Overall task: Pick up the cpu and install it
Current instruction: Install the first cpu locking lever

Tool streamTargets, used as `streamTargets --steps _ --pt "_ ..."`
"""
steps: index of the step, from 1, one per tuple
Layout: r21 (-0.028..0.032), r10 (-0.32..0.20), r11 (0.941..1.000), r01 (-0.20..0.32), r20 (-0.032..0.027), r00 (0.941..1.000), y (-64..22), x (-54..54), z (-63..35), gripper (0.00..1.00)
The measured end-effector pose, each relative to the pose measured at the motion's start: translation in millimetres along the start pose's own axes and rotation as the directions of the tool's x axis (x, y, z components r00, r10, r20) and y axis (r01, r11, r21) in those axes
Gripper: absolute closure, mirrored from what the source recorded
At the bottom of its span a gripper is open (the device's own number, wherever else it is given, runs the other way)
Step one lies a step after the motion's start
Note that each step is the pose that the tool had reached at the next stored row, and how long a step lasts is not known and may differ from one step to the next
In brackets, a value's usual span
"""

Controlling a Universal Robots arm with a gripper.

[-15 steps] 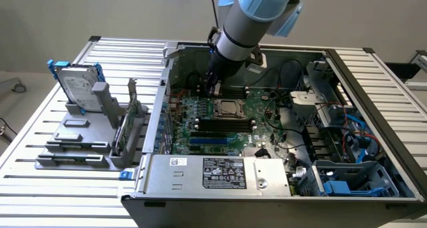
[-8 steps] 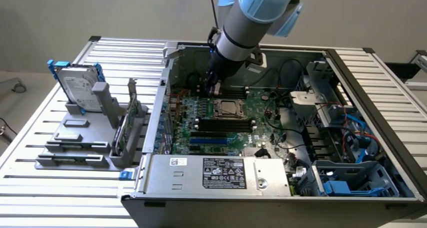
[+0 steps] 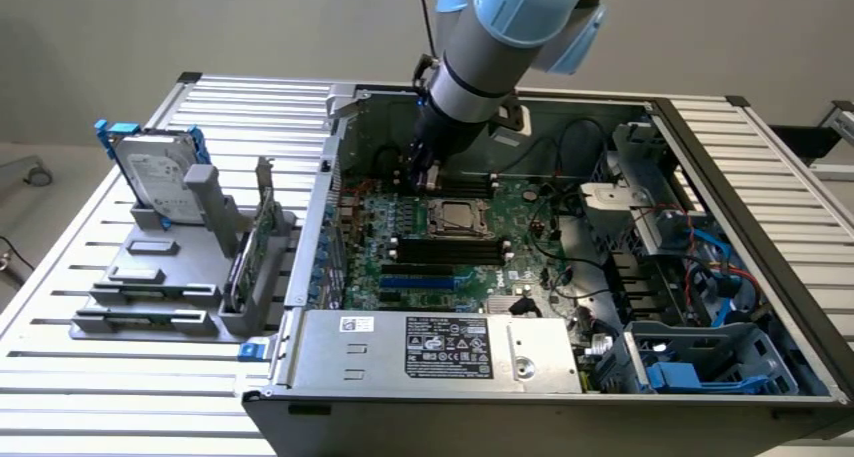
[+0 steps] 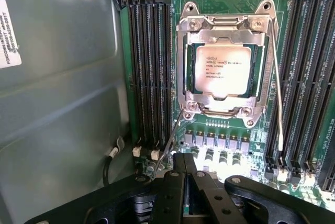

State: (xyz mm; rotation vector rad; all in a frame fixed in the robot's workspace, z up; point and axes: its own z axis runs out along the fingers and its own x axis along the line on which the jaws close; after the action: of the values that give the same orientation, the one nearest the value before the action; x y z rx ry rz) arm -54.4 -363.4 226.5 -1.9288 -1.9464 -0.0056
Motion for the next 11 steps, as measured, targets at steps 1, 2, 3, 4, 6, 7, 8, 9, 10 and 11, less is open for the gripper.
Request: streamTargets --steps 1,2,3,4,6,7,8,9,10,11 --pt "0.0000 0.000 1.0000 0.000 0.0001 1.0000 -4.1 -0.1 1.2 0.89" --pt "0.0000 0.000 1.0000 0.000 0.0001 1.0000 -8.6 -0.3 2.6 0.89" --pt "0.0000 0.000 1.0000 0.000 0.0001 1.0000 -13.0 -0.5 4.0 0.89" --pt "-0.0001 0.000 1.0000 0.000 0.0000 1.0000 -17.2 -0.6 5.3 0.89" --pt "-0.0003 0.001 1.0000 -0.001 0.0002 1.0000 -24.9 -0.9 8.9 0.89" --pt "-0.0012 0.004 1.0000 -0.004 -0.0003 1.0000 -26.6 -0.9 9.7 0.89" --pt "-0.0027 0.010 1.0000 -0.010 -0.0018 1.0000 -27.4 -0.9 10.1 0.89" --pt "-0.0049 0.017 0.9998 -0.017 -0.0041 0.9999 -27.9 -0.9 10.5 0.89" --pt "-0.0075 0.026 0.9996 -0.026 -0.0068 0.9996 -28.2 -0.9 10.6 0.89" --pt "-0.0105 0.035 0.9993 -0.036 -0.0101 0.9993 -28.5 -0.9 10.8 0.89"
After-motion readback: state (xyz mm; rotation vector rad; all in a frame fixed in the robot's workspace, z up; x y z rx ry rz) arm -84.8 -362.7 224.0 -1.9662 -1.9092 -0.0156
